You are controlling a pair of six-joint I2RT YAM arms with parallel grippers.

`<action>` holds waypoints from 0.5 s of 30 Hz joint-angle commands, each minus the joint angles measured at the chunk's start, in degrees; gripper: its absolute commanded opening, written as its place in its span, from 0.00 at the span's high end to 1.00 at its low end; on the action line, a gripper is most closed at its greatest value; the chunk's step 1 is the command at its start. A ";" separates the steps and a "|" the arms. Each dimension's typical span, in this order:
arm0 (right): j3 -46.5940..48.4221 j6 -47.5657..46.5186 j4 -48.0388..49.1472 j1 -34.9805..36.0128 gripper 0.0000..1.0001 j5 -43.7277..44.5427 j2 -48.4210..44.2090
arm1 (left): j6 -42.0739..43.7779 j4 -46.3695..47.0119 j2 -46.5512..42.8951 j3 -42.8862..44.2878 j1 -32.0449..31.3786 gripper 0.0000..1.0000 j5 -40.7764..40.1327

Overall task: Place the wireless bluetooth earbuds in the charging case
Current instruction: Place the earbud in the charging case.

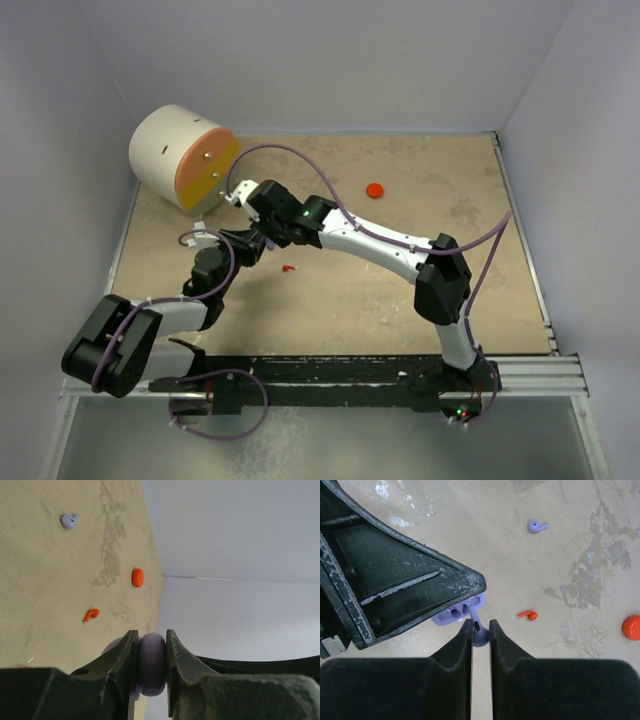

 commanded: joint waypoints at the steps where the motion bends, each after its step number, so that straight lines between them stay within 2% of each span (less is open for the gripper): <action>1: 1.39 -0.95 -0.53 0.38 1.00 -0.60 -0.11 | 0.94 3.67 -0.51 1.95 0.32 1.00 0.95; 15: 0.40 -1.03 -0.19 0.47 1.00 -0.37 0.24 | 1.24 4.02 -0.85 1.61 0.27 1.00 1.14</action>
